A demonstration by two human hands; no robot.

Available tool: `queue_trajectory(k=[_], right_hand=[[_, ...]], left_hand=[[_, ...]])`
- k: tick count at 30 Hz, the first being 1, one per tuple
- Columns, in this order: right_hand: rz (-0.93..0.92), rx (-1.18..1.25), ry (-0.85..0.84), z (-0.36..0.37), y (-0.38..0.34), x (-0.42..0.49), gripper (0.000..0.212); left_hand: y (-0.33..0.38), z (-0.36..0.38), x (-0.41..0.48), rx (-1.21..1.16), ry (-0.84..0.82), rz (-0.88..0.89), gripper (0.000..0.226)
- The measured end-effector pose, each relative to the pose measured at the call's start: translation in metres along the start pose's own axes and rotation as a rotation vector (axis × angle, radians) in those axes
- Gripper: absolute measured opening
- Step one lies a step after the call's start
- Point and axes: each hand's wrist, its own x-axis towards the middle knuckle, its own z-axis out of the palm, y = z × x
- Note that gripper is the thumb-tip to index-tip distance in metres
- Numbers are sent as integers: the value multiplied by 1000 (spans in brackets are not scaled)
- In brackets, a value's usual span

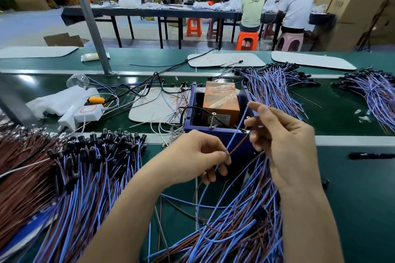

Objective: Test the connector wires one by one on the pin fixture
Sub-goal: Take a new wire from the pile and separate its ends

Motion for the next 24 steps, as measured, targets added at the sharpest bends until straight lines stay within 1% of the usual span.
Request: queue_trajectory(k=[6,8,11,13,14,15,17,18,21,24], right_hand=[[-8,65,1,3,-2,-5,27],[-10,48,-5,0,-4,-4,29],[44,-23,-25,-9,-6,0,29],[94,-45,-41,-12,-5,3,38],[120,-57,-48,-13,-4,5,38],[143,-74,-70,-14,-1,6,32],[184,-134,-150,-14,4,6,10],[201,-166,-184,-13,7,6,3],[210,-255,-209,-13,13,6,15],[247,-315,-215,-14,13,8,24]], left_hand=[[-1,-2,-3,78,-76,-36,18],[-2,-2,-2,100,-89,-62,18],[-3,-3,-1,54,-39,-64,18],[-3,-2,0,-17,-10,-52,18],[-2,-1,1,-59,6,-46,18],[-2,1,3,-97,26,-40,19],[-1,6,5,-137,64,-30,20],[-2,8,7,-139,72,-27,21],[-3,12,9,-150,64,-37,21],[-5,11,10,-183,92,-39,20]])
